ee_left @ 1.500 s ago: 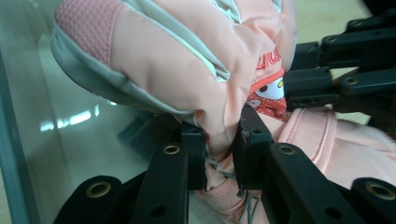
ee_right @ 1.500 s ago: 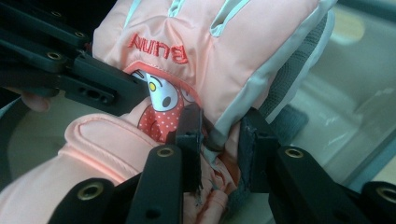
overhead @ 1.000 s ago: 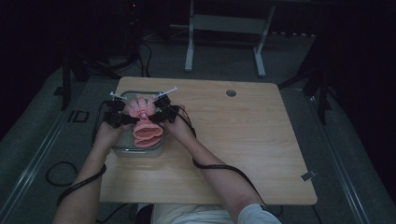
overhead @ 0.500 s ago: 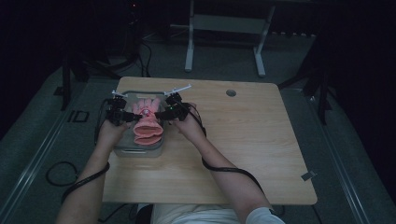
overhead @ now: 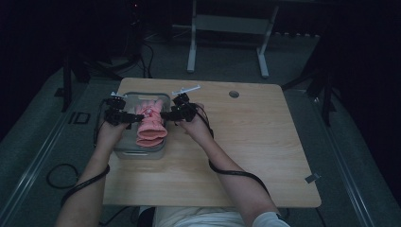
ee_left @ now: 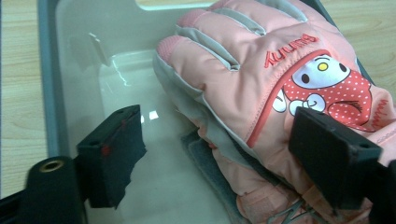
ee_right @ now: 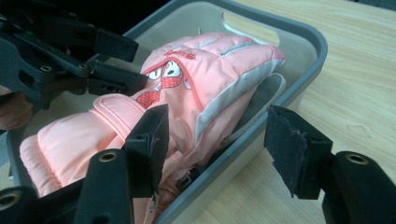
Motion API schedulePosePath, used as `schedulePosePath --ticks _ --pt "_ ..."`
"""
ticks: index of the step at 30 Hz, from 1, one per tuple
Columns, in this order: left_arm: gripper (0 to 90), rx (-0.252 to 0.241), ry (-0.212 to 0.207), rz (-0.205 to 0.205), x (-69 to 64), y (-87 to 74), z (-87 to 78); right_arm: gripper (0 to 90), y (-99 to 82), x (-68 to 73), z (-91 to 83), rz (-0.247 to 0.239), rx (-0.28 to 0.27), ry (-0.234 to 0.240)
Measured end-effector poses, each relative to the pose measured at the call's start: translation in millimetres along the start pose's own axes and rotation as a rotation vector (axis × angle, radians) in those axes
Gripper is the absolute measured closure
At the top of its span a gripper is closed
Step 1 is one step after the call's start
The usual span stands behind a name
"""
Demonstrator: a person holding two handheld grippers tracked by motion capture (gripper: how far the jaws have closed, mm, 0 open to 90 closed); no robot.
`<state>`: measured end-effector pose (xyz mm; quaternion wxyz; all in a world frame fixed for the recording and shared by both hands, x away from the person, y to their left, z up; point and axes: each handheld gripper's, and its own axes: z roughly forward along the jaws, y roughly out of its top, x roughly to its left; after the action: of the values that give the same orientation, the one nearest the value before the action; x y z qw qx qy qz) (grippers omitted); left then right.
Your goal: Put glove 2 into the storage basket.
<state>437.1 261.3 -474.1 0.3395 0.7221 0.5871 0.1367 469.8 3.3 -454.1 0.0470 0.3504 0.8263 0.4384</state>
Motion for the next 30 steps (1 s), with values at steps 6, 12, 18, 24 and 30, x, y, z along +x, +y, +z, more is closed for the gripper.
schedulePosePath --ticks 6,12,18,24,30 --pt "14.6 -0.032 -0.002 -0.023 7.6 -4.3 -5.9 40.1 -0.6 -2.1 -5.4 0.017 -0.002 0.01" --pt "13.7 -0.058 -0.007 -0.023 10.6 -5.8 -12.6 34.9 -1.1 -1.6 -8.5 0.009 -0.013 0.02" --pt "6.8 -0.1 -0.019 -0.015 13.4 -7.0 -20.2 25.2 -3.3 -3.1 -10.6 -0.009 -0.002 0.05" --pt "6.8 -0.142 -0.037 0.015 5.5 -6.2 -33.3 21.1 -6.3 -4.2 -16.9 -0.036 -0.015 0.064" --pt "6.8 -0.18 -0.067 0.065 -11.3 -6.0 -46.4 20.3 -13.4 -6.2 -23.3 -0.064 -0.019 0.052"
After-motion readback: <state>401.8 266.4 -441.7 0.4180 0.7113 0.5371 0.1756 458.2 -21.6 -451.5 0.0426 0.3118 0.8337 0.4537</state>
